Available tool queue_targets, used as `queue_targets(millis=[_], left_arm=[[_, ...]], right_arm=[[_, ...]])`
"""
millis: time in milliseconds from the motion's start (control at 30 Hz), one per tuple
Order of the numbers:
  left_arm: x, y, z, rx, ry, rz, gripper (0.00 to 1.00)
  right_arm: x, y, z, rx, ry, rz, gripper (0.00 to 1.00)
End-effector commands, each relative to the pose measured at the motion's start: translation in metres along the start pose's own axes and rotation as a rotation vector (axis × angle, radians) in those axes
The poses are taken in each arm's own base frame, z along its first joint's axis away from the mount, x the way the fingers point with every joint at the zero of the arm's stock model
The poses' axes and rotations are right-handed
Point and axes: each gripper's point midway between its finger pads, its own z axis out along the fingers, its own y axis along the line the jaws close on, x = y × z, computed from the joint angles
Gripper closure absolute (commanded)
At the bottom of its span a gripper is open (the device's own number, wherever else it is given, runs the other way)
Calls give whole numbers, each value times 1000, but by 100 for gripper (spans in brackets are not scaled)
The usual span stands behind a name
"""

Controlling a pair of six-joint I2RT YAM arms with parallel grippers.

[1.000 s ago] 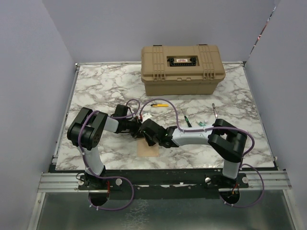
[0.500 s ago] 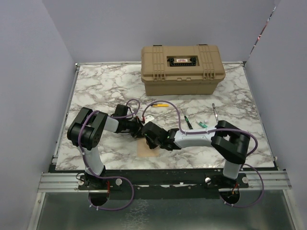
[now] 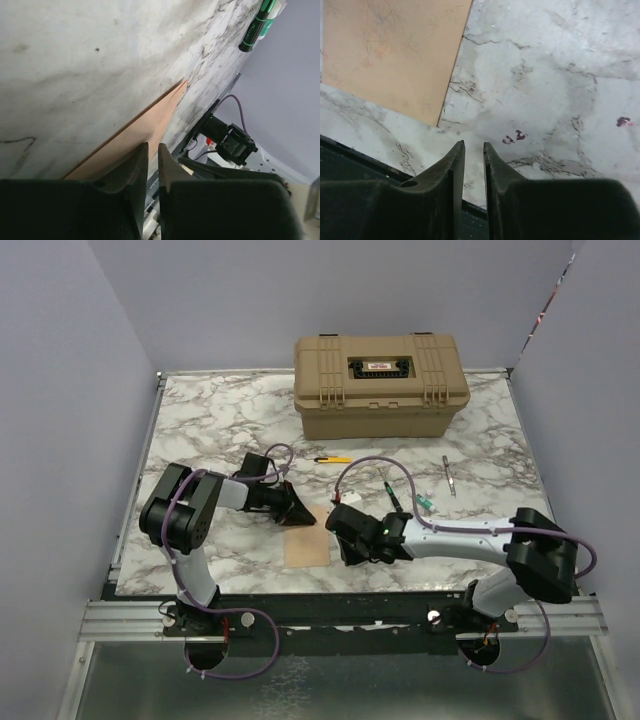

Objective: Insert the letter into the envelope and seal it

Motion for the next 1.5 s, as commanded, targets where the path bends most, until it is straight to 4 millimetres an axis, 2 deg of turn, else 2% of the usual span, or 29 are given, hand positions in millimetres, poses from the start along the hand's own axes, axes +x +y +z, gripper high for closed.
queue_targets(millis=[0, 100, 200, 300, 367, 500, 633, 733, 833, 1133, 1300, 1467], left_arm=[[-13, 7, -12, -116, -79, 68, 77], [-18, -25, -27, -89, -106, 152, 58], [-21, -47, -44, -99, -148, 228, 45], [-26, -56, -61, -161, -208, 283, 34], [-35, -55, -76, -242, -287, 313, 29], [-50, -61, -109, -342, -464, 384, 18], [-60, -69, -140, -419, -609, 445, 1], [-62, -76, -156, -439, -670, 481, 1], [-61, -81, -163, -450, -684, 519, 1], [-53, -96, -163, -385, -662, 564, 1], [-51, -98, -159, -364, -646, 571, 1], [-52, -100, -156, -351, -632, 571, 1]], right_arm=[[-15, -24, -24, 101, -50, 109, 73], [-34, -45, -34, 161, -91, 189, 66], [-50, -74, -45, 212, -140, 275, 56], [-64, -108, -58, 266, -196, 366, 43], [-70, -132, -65, 306, -224, 417, 38], [-73, -173, -74, 365, -247, 456, 35], [-72, -199, -71, 353, -216, 428, 33], [-67, -225, -63, 391, -174, 422, 32], [-62, -239, -50, 366, -118, 423, 32], [-55, -255, -20, 329, 31, 417, 32], [-54, -263, -13, 336, 64, 406, 37], [-54, -266, -9, 346, 86, 396, 35]])
